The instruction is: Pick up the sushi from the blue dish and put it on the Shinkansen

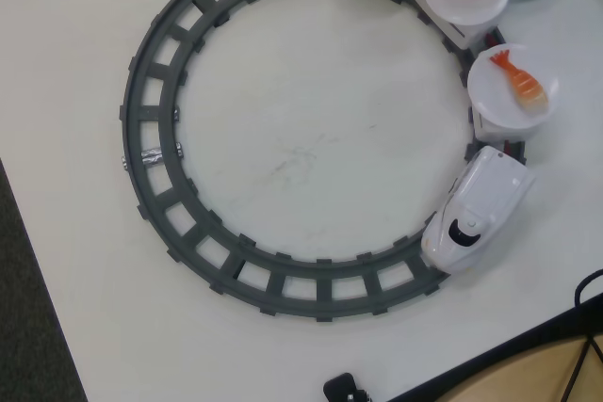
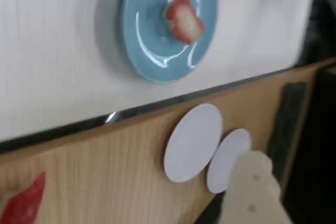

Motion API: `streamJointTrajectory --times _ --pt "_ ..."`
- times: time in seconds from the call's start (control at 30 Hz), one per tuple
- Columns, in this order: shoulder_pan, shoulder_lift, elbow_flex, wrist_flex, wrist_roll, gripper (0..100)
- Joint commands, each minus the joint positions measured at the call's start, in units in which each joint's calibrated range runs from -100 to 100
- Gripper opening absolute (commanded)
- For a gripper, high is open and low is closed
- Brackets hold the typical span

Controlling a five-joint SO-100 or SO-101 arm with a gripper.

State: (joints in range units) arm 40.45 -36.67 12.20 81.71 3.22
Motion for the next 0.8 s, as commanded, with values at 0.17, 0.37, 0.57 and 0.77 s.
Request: streamJointTrajectory --times 0.17,0.37,0.57,0.77 --pt "3.74 36.38 -34.01 1.0 9.68 29" --pt "3.74 60.43 -52.15 3.74 14.46 29" --pt "2.95 78.89 -68.84 4.93 19.23 29" --pt "2.33 89.24 -81.23 8.79 21.33 29"
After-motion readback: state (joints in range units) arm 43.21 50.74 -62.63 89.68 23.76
